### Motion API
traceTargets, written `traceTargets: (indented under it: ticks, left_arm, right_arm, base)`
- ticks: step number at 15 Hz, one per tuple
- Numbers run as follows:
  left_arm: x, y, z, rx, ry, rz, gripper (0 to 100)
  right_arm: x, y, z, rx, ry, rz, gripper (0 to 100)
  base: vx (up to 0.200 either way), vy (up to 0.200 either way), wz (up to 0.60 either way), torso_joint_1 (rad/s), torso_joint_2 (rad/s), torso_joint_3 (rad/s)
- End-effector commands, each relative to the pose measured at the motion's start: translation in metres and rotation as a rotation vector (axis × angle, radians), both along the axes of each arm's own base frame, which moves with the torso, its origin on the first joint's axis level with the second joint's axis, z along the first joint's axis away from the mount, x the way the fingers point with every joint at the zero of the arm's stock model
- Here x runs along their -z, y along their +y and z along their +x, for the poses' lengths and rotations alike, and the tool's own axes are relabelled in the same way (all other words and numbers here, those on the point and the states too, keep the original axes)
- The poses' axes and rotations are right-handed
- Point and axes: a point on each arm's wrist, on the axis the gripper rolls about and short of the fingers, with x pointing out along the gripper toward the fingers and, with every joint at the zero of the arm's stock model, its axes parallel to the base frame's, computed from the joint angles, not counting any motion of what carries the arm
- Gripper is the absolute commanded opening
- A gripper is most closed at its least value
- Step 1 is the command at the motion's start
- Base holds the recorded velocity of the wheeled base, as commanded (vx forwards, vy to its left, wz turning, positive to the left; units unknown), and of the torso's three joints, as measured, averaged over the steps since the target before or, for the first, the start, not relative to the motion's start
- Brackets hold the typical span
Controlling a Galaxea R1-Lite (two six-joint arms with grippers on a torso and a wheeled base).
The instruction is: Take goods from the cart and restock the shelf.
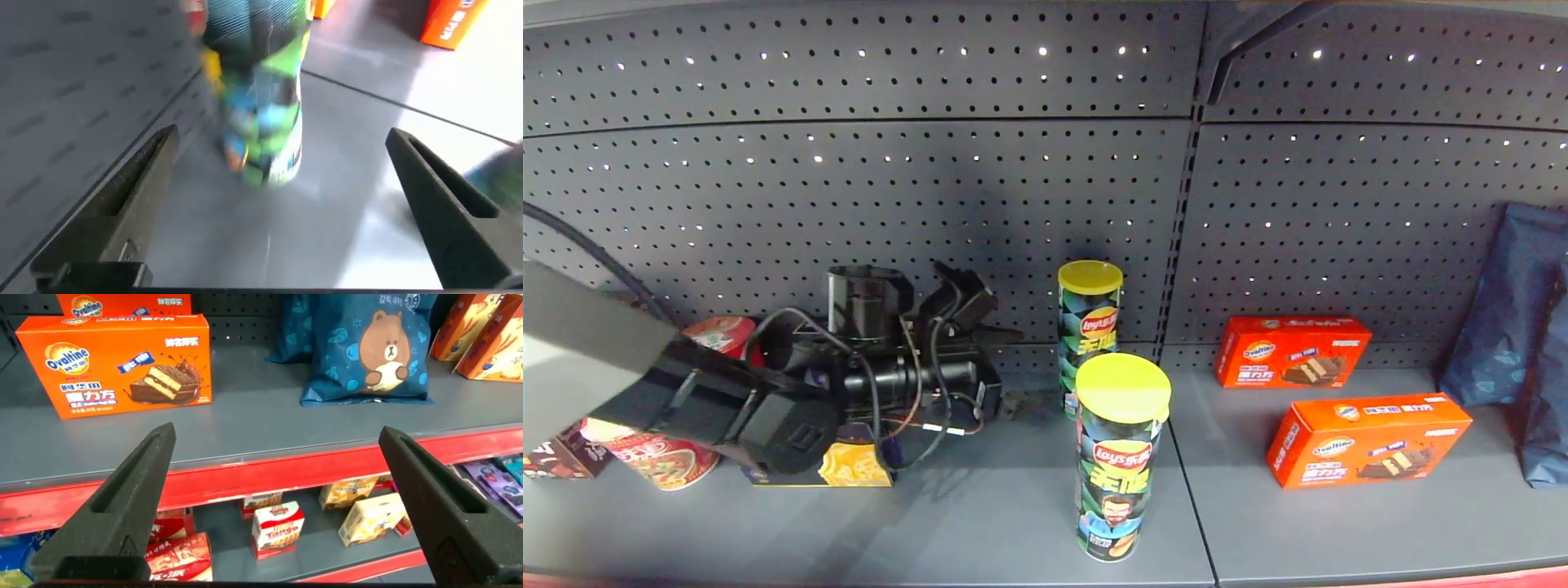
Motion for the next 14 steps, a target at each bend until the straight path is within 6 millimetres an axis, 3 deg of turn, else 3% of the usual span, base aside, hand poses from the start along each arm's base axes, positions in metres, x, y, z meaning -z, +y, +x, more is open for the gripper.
traceTargets:
  ticks: [1, 7, 8, 10, 11, 14]
  left_arm:
    - [-0.039, 0.031, -0.038, -0.065, -0.089, -0.022, 100]
    - [-0.075, 0.052, -0.118, -0.268, -0.191, -0.027, 100]
    - [-0.084, 0.057, -0.134, -0.304, -0.197, -0.019, 100]
    - [-0.098, 0.070, -0.166, -0.342, -0.162, 0.020, 100]
    - [-0.100, 0.075, -0.178, -0.370, -0.147, 0.037, 100]
    - [-0.098, 0.086, -0.203, -0.422, -0.151, 0.049, 100]
  right_arm:
    - [0.000, 0.000, 0.000, -0.001, 0.002, -0.005, 100]
    - [-0.003, 0.001, 0.000, -0.073, -0.007, -0.017, 100]
    - [-0.025, 0.002, -0.001, -0.168, -0.021, -0.032, 100]
    - [-0.086, 0.011, 0.020, -0.352, 0.027, 0.009, 100]
    - [-0.104, 0.019, 0.032, -0.438, 0.060, 0.002, 100]
    - [-0.130, 0.046, 0.074, -0.588, 0.200, -0.034, 100]
  base:
    - [0.000, 0.000, 0.00, 0.000, 0.00, 0.000]
    - [0.000, 0.000, 0.00, 0.000, 0.00, 0.000]
    - [0.000, 0.000, 0.00, 0.000, 0.00, 0.000]
    - [0.000, 0.000, 0.00, 0.000, 0.00, 0.000]
    - [0.000, 0.000, 0.00, 0.000, 0.00, 0.000]
    - [0.000, 0.000, 0.00, 0.000, 0.00, 0.000]
